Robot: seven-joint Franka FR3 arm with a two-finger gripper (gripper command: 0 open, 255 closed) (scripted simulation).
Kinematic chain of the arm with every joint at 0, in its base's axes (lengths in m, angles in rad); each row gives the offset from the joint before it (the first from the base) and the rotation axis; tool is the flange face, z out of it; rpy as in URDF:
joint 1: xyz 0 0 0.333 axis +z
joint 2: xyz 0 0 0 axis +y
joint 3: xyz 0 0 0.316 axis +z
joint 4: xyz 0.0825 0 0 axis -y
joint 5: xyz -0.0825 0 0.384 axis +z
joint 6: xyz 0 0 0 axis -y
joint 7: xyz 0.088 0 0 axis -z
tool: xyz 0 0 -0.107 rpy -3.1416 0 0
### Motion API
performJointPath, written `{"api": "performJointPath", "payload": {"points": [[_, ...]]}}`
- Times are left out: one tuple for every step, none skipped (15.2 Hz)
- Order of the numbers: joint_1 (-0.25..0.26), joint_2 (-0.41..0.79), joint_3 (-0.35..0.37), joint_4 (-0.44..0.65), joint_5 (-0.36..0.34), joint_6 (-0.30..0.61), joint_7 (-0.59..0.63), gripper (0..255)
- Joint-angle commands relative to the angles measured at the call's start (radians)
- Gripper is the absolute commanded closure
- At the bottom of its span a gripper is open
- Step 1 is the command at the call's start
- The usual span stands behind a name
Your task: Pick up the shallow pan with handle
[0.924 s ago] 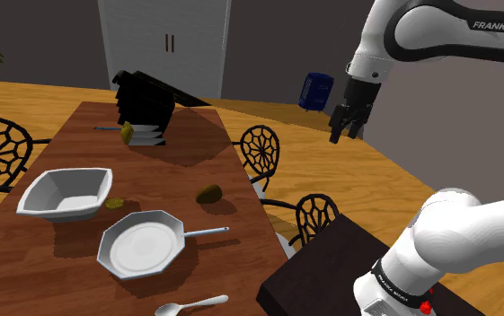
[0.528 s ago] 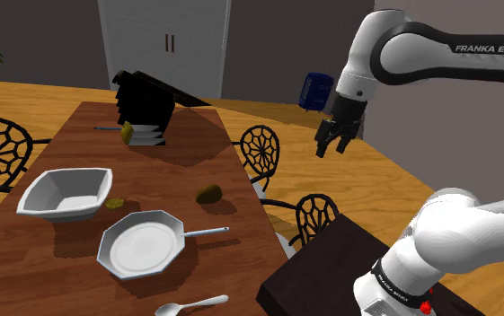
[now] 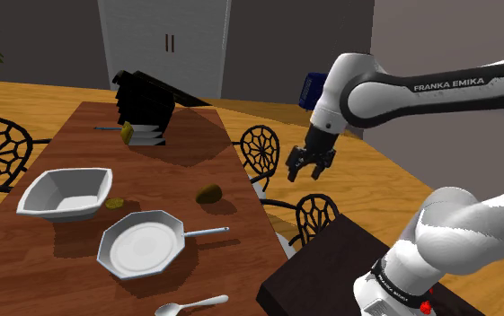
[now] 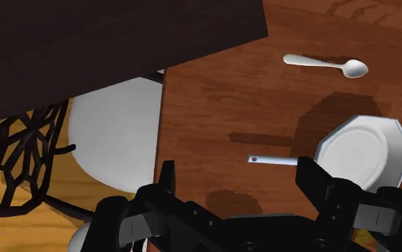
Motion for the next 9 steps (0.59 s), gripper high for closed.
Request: {"api": "performJointPath", "payload": {"points": [[0.019,0.048,0.032,-0.022,0.045,0.090,0.044,0],[0.027,0.076,0.046,-0.032,0.065,0.136,0.061,0],[0.035,0.106,0.059,-0.039,0.085,0.182,0.077,0],[0.044,0.139,0.072,-0.045,0.106,0.229,0.093,0],[0.052,0.174,0.085,-0.048,0.126,0.276,0.108,0],[0.060,0.211,0.098,-0.049,0.146,0.324,0.122,0],[0.069,0.250,0.110,-0.048,0.166,0.372,0.135,0],[0.077,0.291,0.122,-0.045,0.186,0.419,0.148,0],[0.085,0.334,0.134,-0.039,0.205,0.466,0.160,0]]}}
